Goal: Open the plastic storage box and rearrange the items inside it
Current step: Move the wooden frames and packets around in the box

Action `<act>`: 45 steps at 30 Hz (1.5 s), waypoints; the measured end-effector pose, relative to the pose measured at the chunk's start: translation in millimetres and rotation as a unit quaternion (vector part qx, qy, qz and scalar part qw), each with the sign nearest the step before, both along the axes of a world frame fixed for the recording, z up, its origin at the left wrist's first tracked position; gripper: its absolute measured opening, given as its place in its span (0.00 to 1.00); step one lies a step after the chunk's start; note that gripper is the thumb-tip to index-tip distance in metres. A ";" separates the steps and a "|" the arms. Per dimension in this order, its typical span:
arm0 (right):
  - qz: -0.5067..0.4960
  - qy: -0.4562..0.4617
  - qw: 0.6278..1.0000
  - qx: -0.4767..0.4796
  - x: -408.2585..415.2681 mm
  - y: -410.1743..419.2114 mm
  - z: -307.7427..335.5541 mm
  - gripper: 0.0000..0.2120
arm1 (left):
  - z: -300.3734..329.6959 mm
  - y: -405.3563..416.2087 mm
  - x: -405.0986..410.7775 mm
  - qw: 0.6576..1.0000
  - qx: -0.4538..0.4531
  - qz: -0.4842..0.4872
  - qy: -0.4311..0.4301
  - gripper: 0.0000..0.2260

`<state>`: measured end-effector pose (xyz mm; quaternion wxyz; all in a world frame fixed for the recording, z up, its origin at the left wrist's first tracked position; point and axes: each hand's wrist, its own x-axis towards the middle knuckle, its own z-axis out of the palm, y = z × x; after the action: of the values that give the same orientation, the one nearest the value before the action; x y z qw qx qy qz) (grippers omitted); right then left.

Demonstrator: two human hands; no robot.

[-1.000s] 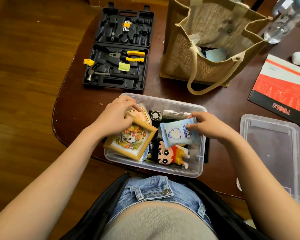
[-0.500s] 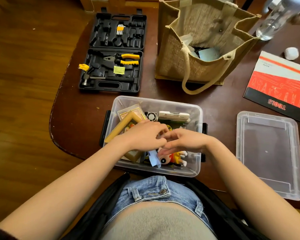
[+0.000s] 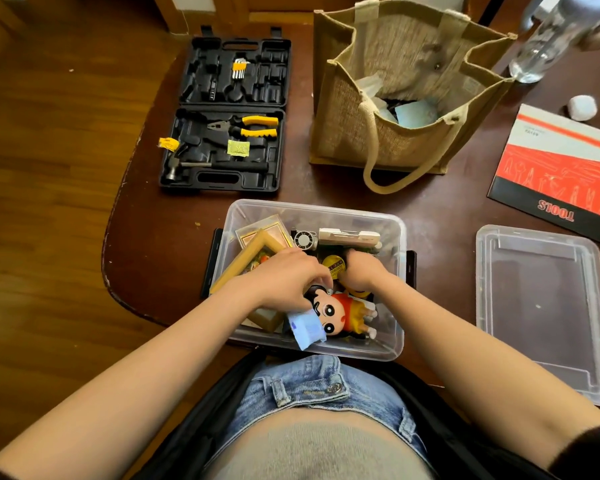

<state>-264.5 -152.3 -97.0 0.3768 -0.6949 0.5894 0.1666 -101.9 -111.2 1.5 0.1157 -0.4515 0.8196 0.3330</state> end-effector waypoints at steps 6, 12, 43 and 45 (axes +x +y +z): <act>-0.010 -0.078 0.995 0.067 -1.7 -5.0 -3.6 0.11 | 1.9 -3.2 -2.2 0.998 0.024 -0.020 -0.046 0.24; 0.053 0.052 0.996 0.039 -4.2 -6.3 4.4 0.11 | 5.7 -9.2 -6.8 0.998 0.039 0.022 -0.045 0.22; -0.013 -0.009 1.000 -0.012 -11.8 6.4 19.1 0.11 | -7.7 -24.7 -0.8 0.993 -0.078 0.062 -0.065 0.14; -0.095 -0.064 0.993 -0.003 -11.1 8.2 22.3 0.10 | -8.9 -22.8 1.4 0.993 -0.085 0.067 -0.049 0.14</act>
<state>-275.5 -144.1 -74.7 0.4258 -0.6464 0.6277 0.0835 -100.5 -134.1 -7.4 0.0945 -0.5295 0.8062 0.2463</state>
